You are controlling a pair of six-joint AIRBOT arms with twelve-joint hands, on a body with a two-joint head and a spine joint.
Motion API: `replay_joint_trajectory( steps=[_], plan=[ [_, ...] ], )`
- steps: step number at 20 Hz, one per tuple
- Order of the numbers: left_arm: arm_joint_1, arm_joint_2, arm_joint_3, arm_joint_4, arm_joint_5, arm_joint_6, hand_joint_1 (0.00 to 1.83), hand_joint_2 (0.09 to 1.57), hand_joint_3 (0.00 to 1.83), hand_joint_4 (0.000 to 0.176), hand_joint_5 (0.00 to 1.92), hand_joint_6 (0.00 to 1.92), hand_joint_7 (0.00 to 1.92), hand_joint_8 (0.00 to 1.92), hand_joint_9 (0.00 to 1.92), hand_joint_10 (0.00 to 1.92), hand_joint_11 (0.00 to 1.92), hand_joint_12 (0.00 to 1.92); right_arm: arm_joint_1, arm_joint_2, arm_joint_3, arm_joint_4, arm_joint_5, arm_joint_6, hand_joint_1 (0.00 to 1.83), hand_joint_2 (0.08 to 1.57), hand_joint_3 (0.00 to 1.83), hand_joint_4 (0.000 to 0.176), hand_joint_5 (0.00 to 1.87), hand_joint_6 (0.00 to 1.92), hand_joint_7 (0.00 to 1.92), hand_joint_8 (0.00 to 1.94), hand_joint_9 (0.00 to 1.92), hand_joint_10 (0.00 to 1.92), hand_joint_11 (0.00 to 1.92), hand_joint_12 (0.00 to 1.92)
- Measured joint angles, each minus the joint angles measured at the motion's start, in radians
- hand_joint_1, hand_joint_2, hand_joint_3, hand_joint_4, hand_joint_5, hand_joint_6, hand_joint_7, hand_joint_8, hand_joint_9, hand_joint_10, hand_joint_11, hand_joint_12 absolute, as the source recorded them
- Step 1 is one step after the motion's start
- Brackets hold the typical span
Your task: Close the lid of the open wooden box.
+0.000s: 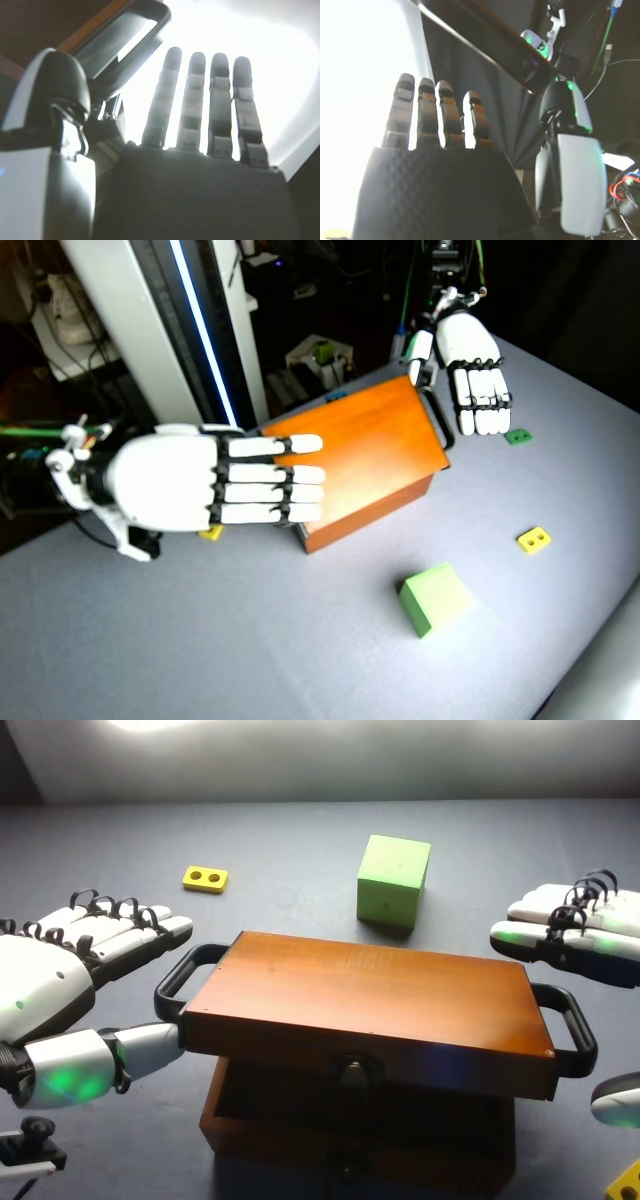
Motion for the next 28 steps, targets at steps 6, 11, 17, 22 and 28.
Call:
replay_joint_trajectory(
  steps=[6,11,17,22,28],
  plan=[
    [0.013,0.0,0.0,-0.003,-0.009,-0.006,0.0,1.36,0.0,0.0,0.12,0.0,0.08,0.0,0.09,0.0,0.0,0.32,-0.019,0.0,-0.005,0.019,0.001,0.002,0.48,1.09,0.0,0.172,0.0,0.0,0.0,0.0,0.0,0.0,0.05,0.02],
    [0.087,0.014,-0.029,-0.03,-0.048,-0.029,0.0,1.36,0.0,0.0,0.12,0.0,0.08,0.0,0.1,0.0,0.0,0.36,-0.019,0.004,-0.006,0.025,0.012,0.002,0.47,1.1,0.0,0.176,0.0,0.0,0.0,0.0,0.0,0.0,0.04,0.02],
    [0.169,0.038,-0.061,-0.077,-0.119,-0.037,0.0,1.32,0.0,0.0,0.13,0.0,0.1,0.01,0.09,0.0,0.0,0.3,-0.019,0.008,-0.006,0.031,0.02,0.002,0.47,1.11,0.0,0.121,0.0,0.0,0.0,0.0,0.0,0.0,0.0,0.0],
    [0.142,0.042,-0.048,-0.082,-0.183,-0.039,0.0,1.31,0.0,0.0,0.13,0.0,0.09,0.0,0.08,0.0,0.0,0.36,-0.019,0.007,0.008,0.076,0.039,-0.023,0.31,1.25,0.02,0.057,0.0,0.0,0.0,0.0,0.0,0.0,0.0,0.0],
    [0.035,0.016,-0.009,-0.117,-0.344,-0.039,0.0,1.35,0.02,0.024,0.06,0.01,0.0,0.0,0.0,0.0,0.0,0.0,-0.019,-0.058,0.064,0.253,0.163,-0.07,0.22,1.3,0.01,0.053,0.06,0.01,0.0,0.0,0.0,0.0,0.0,0.0]
  ],
)
